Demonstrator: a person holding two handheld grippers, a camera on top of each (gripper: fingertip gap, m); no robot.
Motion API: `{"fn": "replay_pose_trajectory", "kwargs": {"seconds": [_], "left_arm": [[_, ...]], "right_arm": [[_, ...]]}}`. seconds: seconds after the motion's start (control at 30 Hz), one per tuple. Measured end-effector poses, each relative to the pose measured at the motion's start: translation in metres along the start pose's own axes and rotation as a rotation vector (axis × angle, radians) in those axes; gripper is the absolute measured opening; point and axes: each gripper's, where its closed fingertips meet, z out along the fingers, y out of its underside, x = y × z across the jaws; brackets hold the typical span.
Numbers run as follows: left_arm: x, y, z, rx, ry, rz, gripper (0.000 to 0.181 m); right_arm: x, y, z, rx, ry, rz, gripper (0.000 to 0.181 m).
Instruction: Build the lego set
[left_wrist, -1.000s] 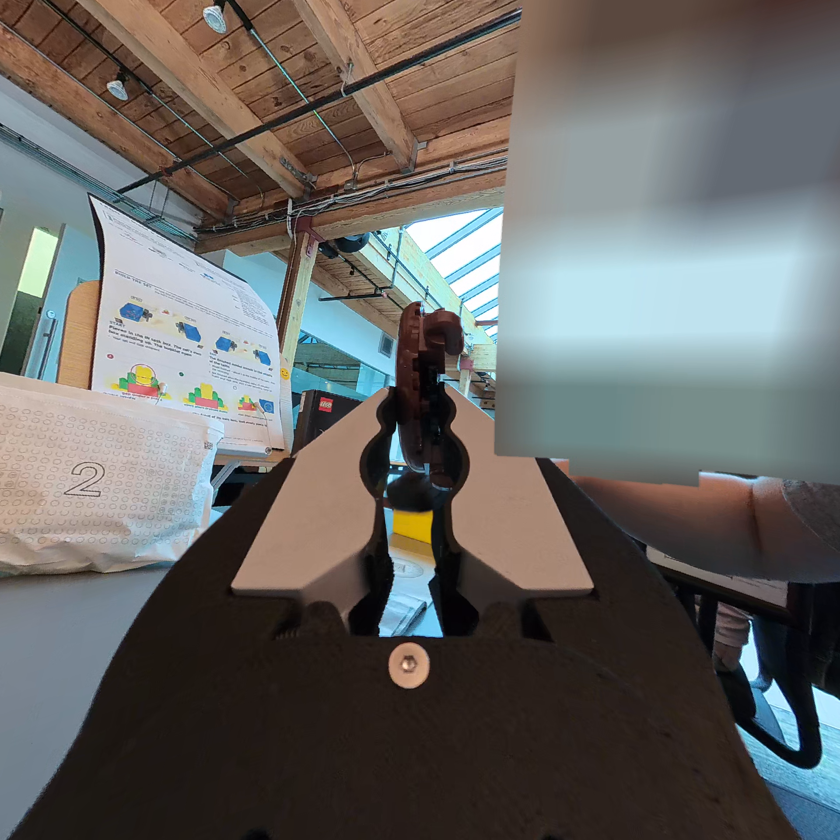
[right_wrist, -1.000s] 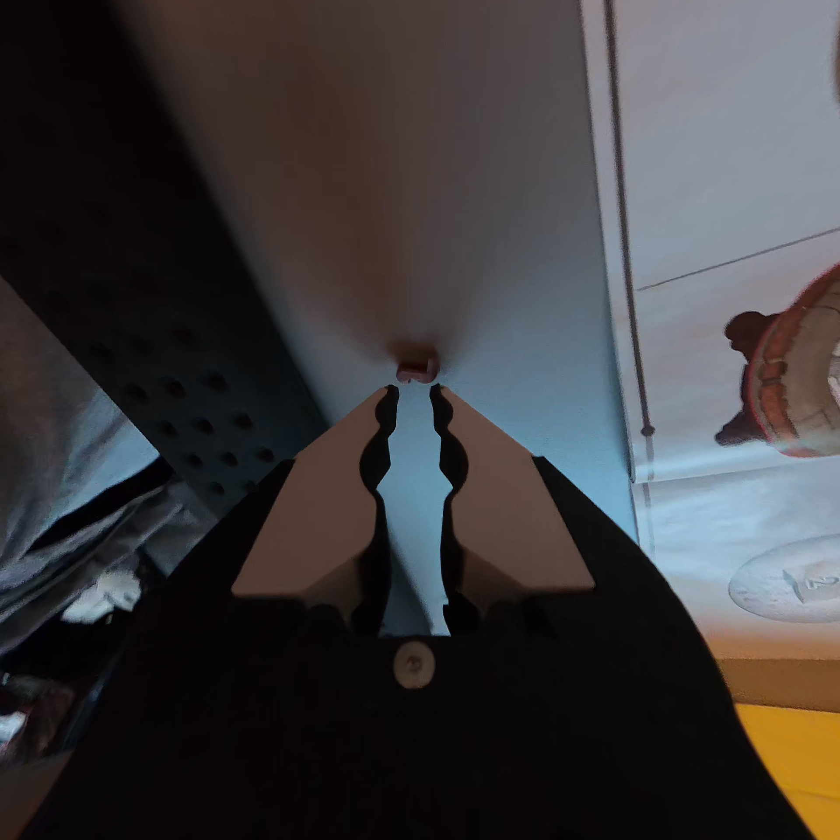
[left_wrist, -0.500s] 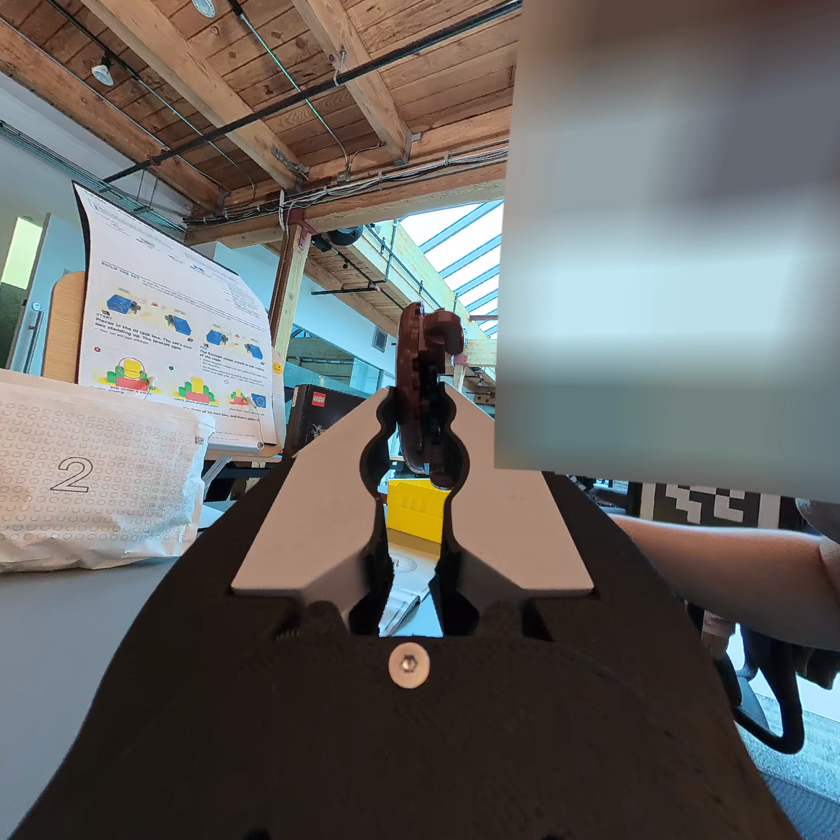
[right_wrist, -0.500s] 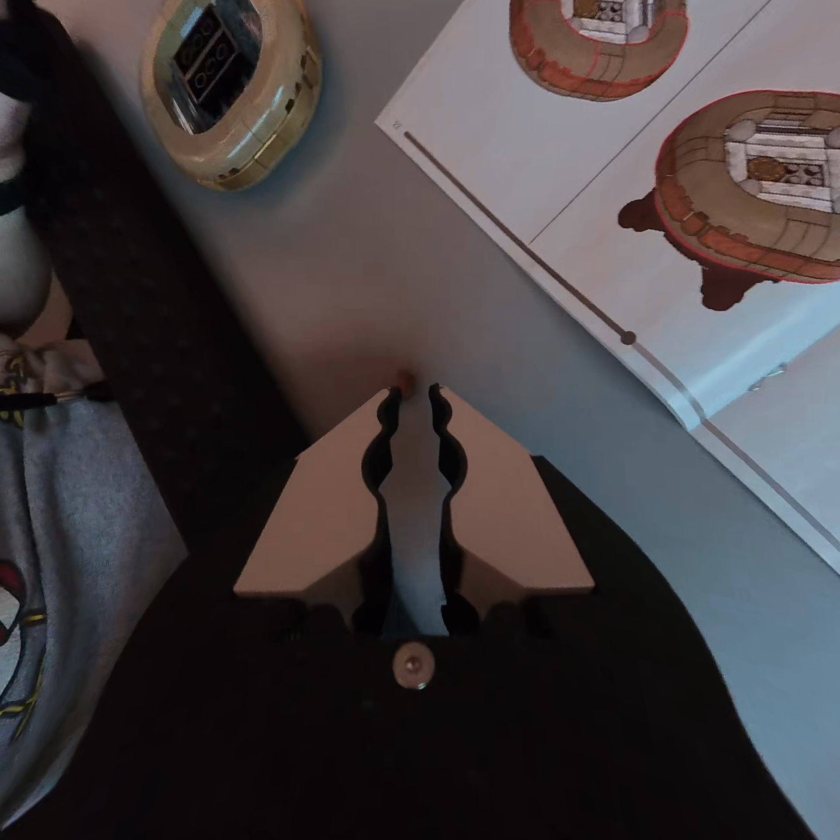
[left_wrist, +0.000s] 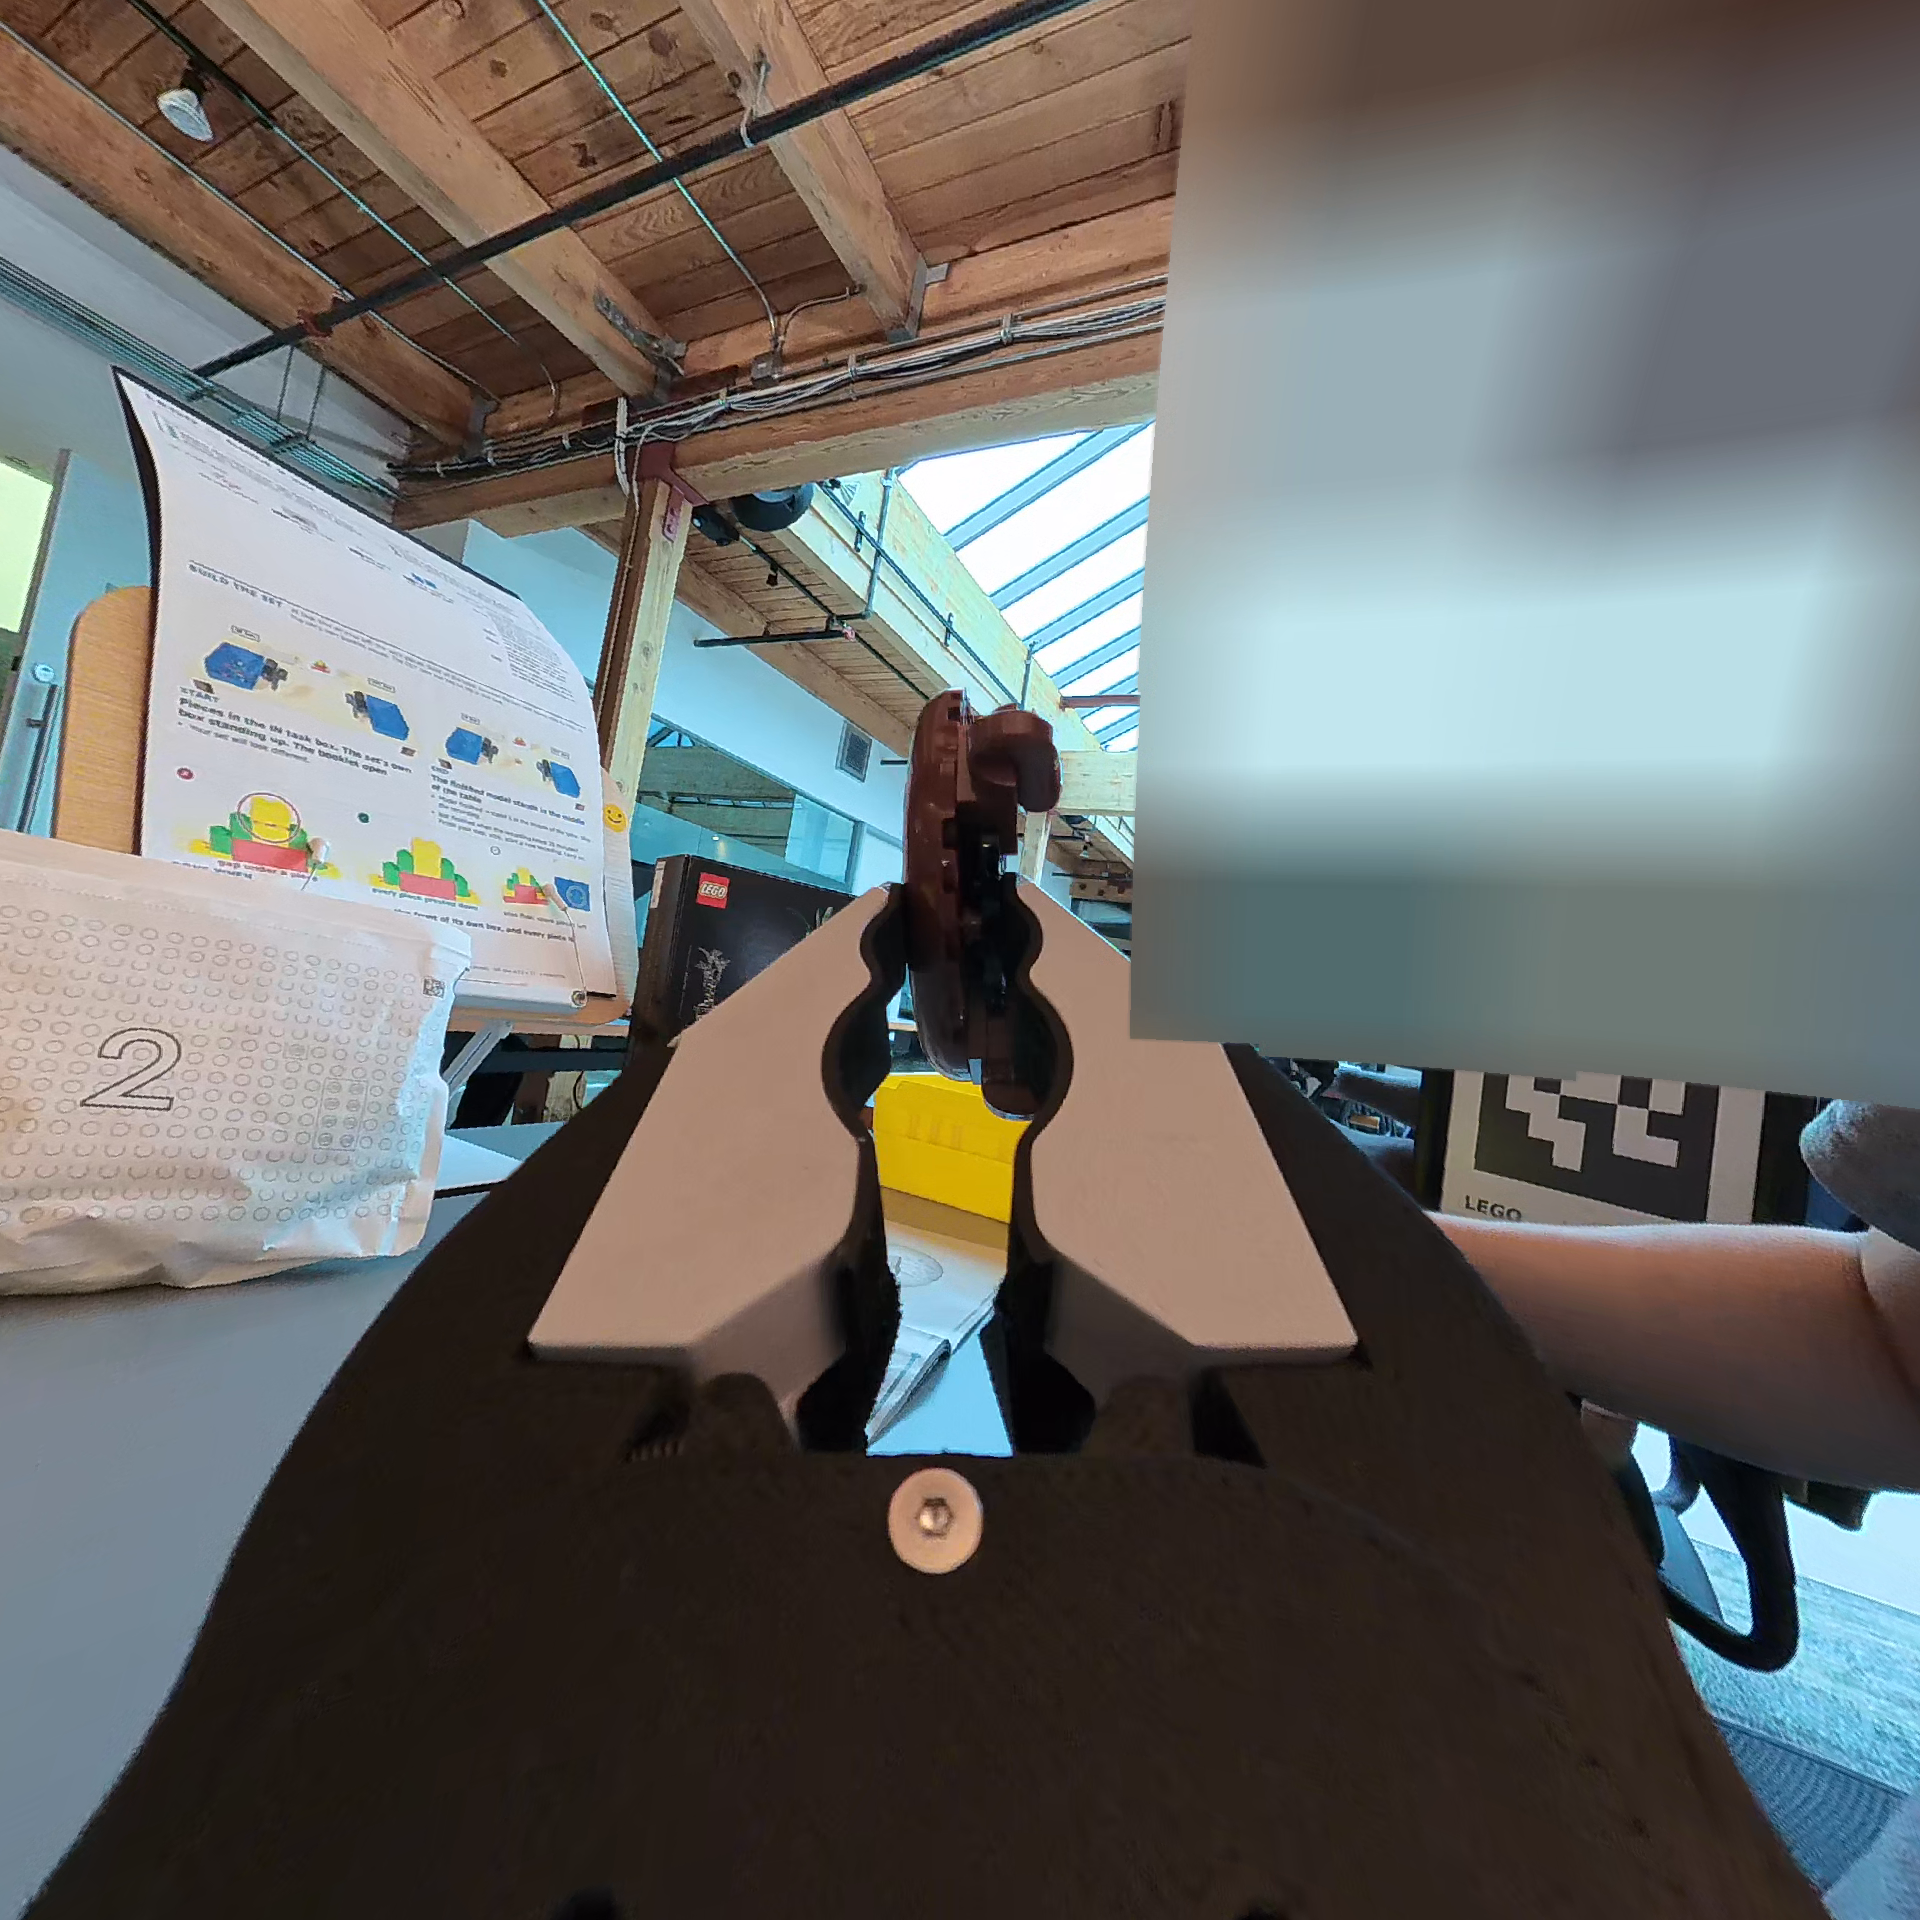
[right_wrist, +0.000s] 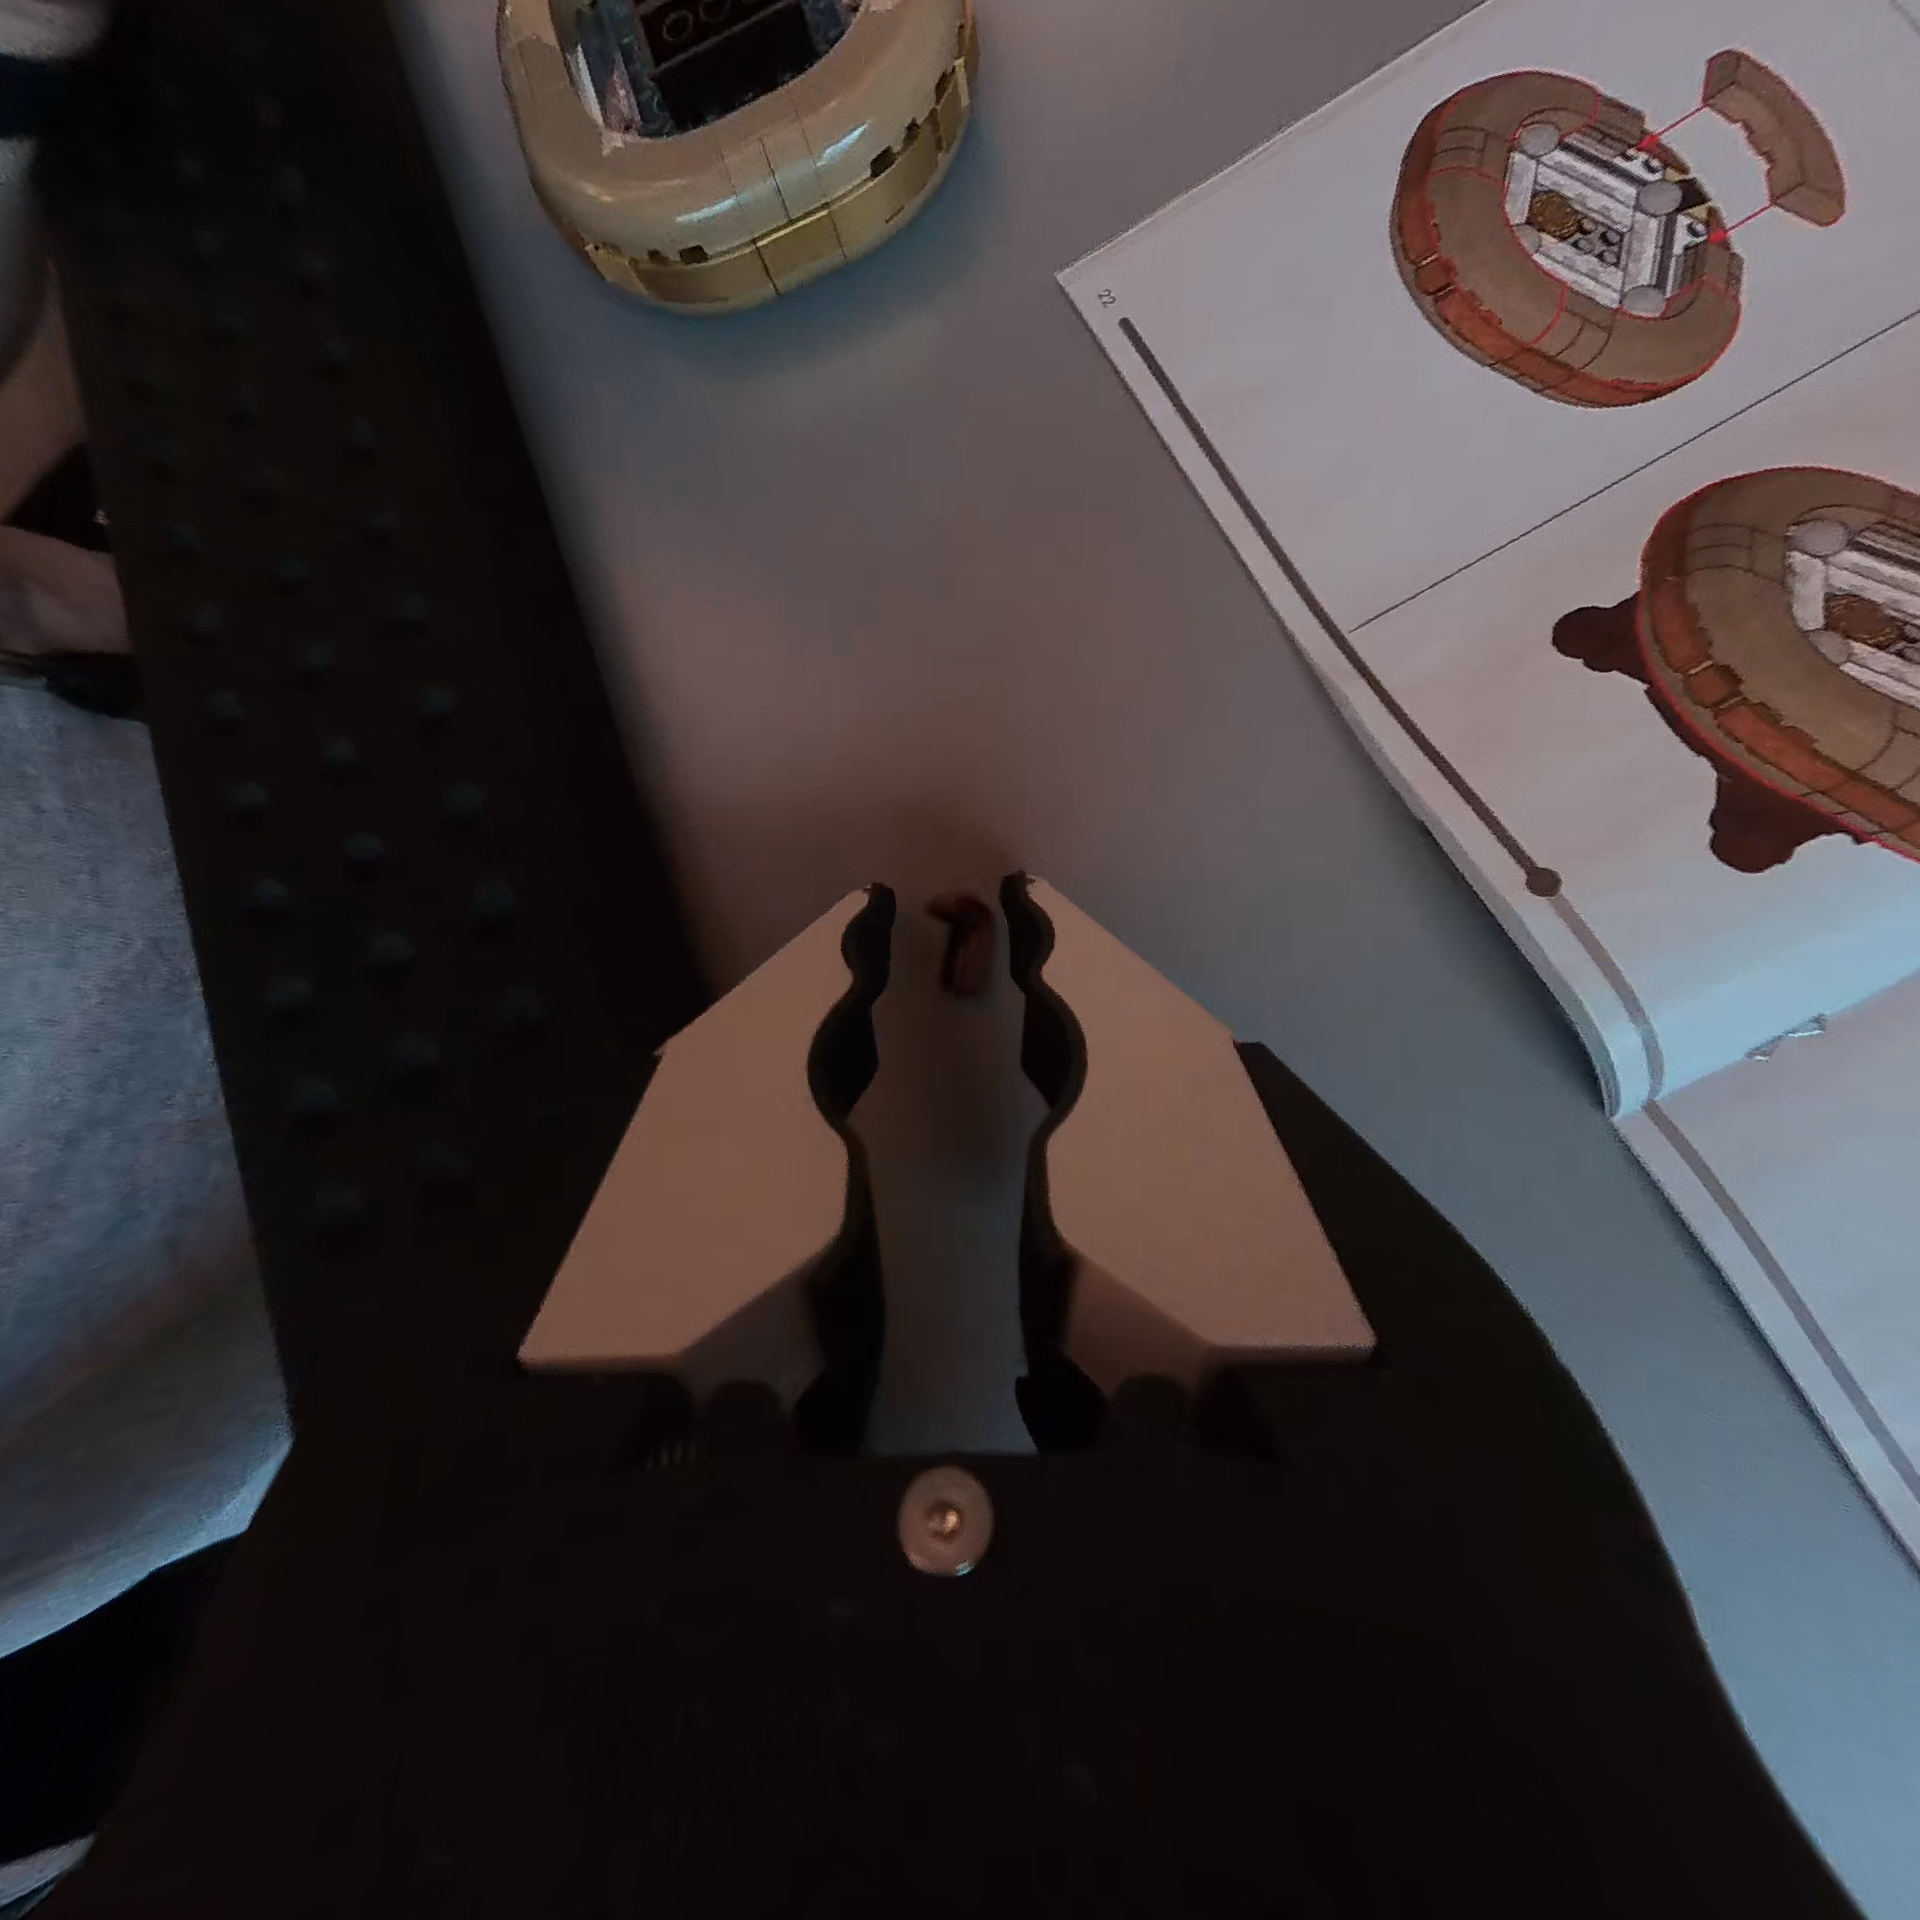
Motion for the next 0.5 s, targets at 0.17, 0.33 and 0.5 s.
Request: {"fn": "replay_pose_trajectory", "kwargs": {"seconds": [0.17, 0.33, 0.5], "left_arm": [[0.000, 0.001, 0.000, -0.006, -0.001, 0.005, 0.015], [0.001, 0.001, -0.001, -0.005, 0.000, 0.000, 0.015], [0.002, 0.002, 0.000, -0.009, 0.008, 0.005, 0.015]], "right_arm": [[0.000, 0.000, 0.000, 0.006, 0.028, -0.027, 0.021], [-0.002, -0.003, -0.019, 0.066, 0.050, -0.077, 0.025], [0.002, 0.009, -0.022, 0.008, 0.175, -0.127, 0.024]]}}
